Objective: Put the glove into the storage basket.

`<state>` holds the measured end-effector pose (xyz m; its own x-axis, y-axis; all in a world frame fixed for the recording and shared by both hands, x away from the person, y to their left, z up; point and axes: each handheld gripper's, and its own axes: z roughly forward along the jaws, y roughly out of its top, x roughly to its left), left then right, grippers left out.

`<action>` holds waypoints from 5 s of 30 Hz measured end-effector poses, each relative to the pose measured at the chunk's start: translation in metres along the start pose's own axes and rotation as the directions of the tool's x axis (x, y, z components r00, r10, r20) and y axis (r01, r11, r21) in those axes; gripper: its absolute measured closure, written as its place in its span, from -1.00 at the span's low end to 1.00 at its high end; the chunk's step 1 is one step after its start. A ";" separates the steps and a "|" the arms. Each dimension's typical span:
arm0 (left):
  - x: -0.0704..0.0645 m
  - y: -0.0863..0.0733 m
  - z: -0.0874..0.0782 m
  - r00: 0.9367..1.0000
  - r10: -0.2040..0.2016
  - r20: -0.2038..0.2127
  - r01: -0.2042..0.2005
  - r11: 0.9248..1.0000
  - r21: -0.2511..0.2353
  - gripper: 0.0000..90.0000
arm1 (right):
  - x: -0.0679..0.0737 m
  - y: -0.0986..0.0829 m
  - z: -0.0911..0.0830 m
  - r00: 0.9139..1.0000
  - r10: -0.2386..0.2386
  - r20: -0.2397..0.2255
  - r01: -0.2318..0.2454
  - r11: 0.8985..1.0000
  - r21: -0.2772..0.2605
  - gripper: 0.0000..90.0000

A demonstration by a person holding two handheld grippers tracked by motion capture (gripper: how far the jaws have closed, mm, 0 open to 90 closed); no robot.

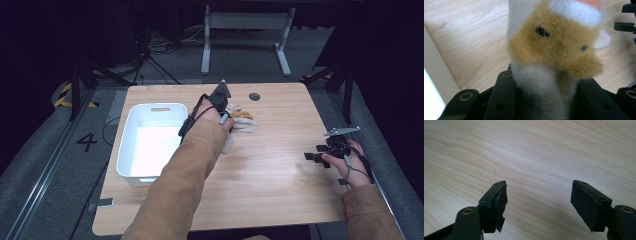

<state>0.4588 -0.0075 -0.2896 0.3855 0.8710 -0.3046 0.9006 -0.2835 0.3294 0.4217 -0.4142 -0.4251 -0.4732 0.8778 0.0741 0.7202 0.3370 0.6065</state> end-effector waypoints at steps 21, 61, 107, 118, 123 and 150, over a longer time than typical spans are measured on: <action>0.059 -0.035 -0.051 0.983 -0.180 -0.046 0.175 0.979 -0.101 0.55 | 0.027 0.047 0.019 0.994 -0.102 -0.036 0.101 0.995 -0.003 -0.33; 0.153 -0.068 -0.074 0.857 -0.506 -0.096 0.473 0.847 -0.242 0.55 | 0.032 0.048 0.020 0.993 -0.111 -0.047 0.111 0.994 0.009 -0.35; 0.198 -0.093 0.027 0.805 -0.581 -0.122 0.555 0.809 -0.192 0.53 | 0.030 0.039 0.021 0.991 -0.122 -0.050 0.124 0.991 0.041 -0.37; 0.200 -0.092 0.041 0.795 -0.579 -0.180 0.565 0.815 -0.130 0.52 | 0.027 0.038 0.021 0.991 -0.117 -0.057 0.120 0.992 0.040 -0.37; 0.199 -0.091 0.042 0.807 -0.563 -0.178 0.549 0.827 -0.122 0.47 | 0.028 0.038 0.021 0.992 -0.117 -0.055 0.119 0.992 0.041 -0.38; 0.167 -0.074 -0.001 0.907 -0.318 -0.275 0.291 0.947 -0.134 -0.54 | 0.024 0.040 0.020 0.992 -0.105 -0.065 0.107 0.994 0.024 -0.40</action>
<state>0.4565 0.1593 -0.3642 0.0085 0.9908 -0.1348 0.9385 0.0386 0.3430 0.4491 -0.3728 -0.4152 -0.5785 0.8134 0.0614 0.6774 0.4372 0.5916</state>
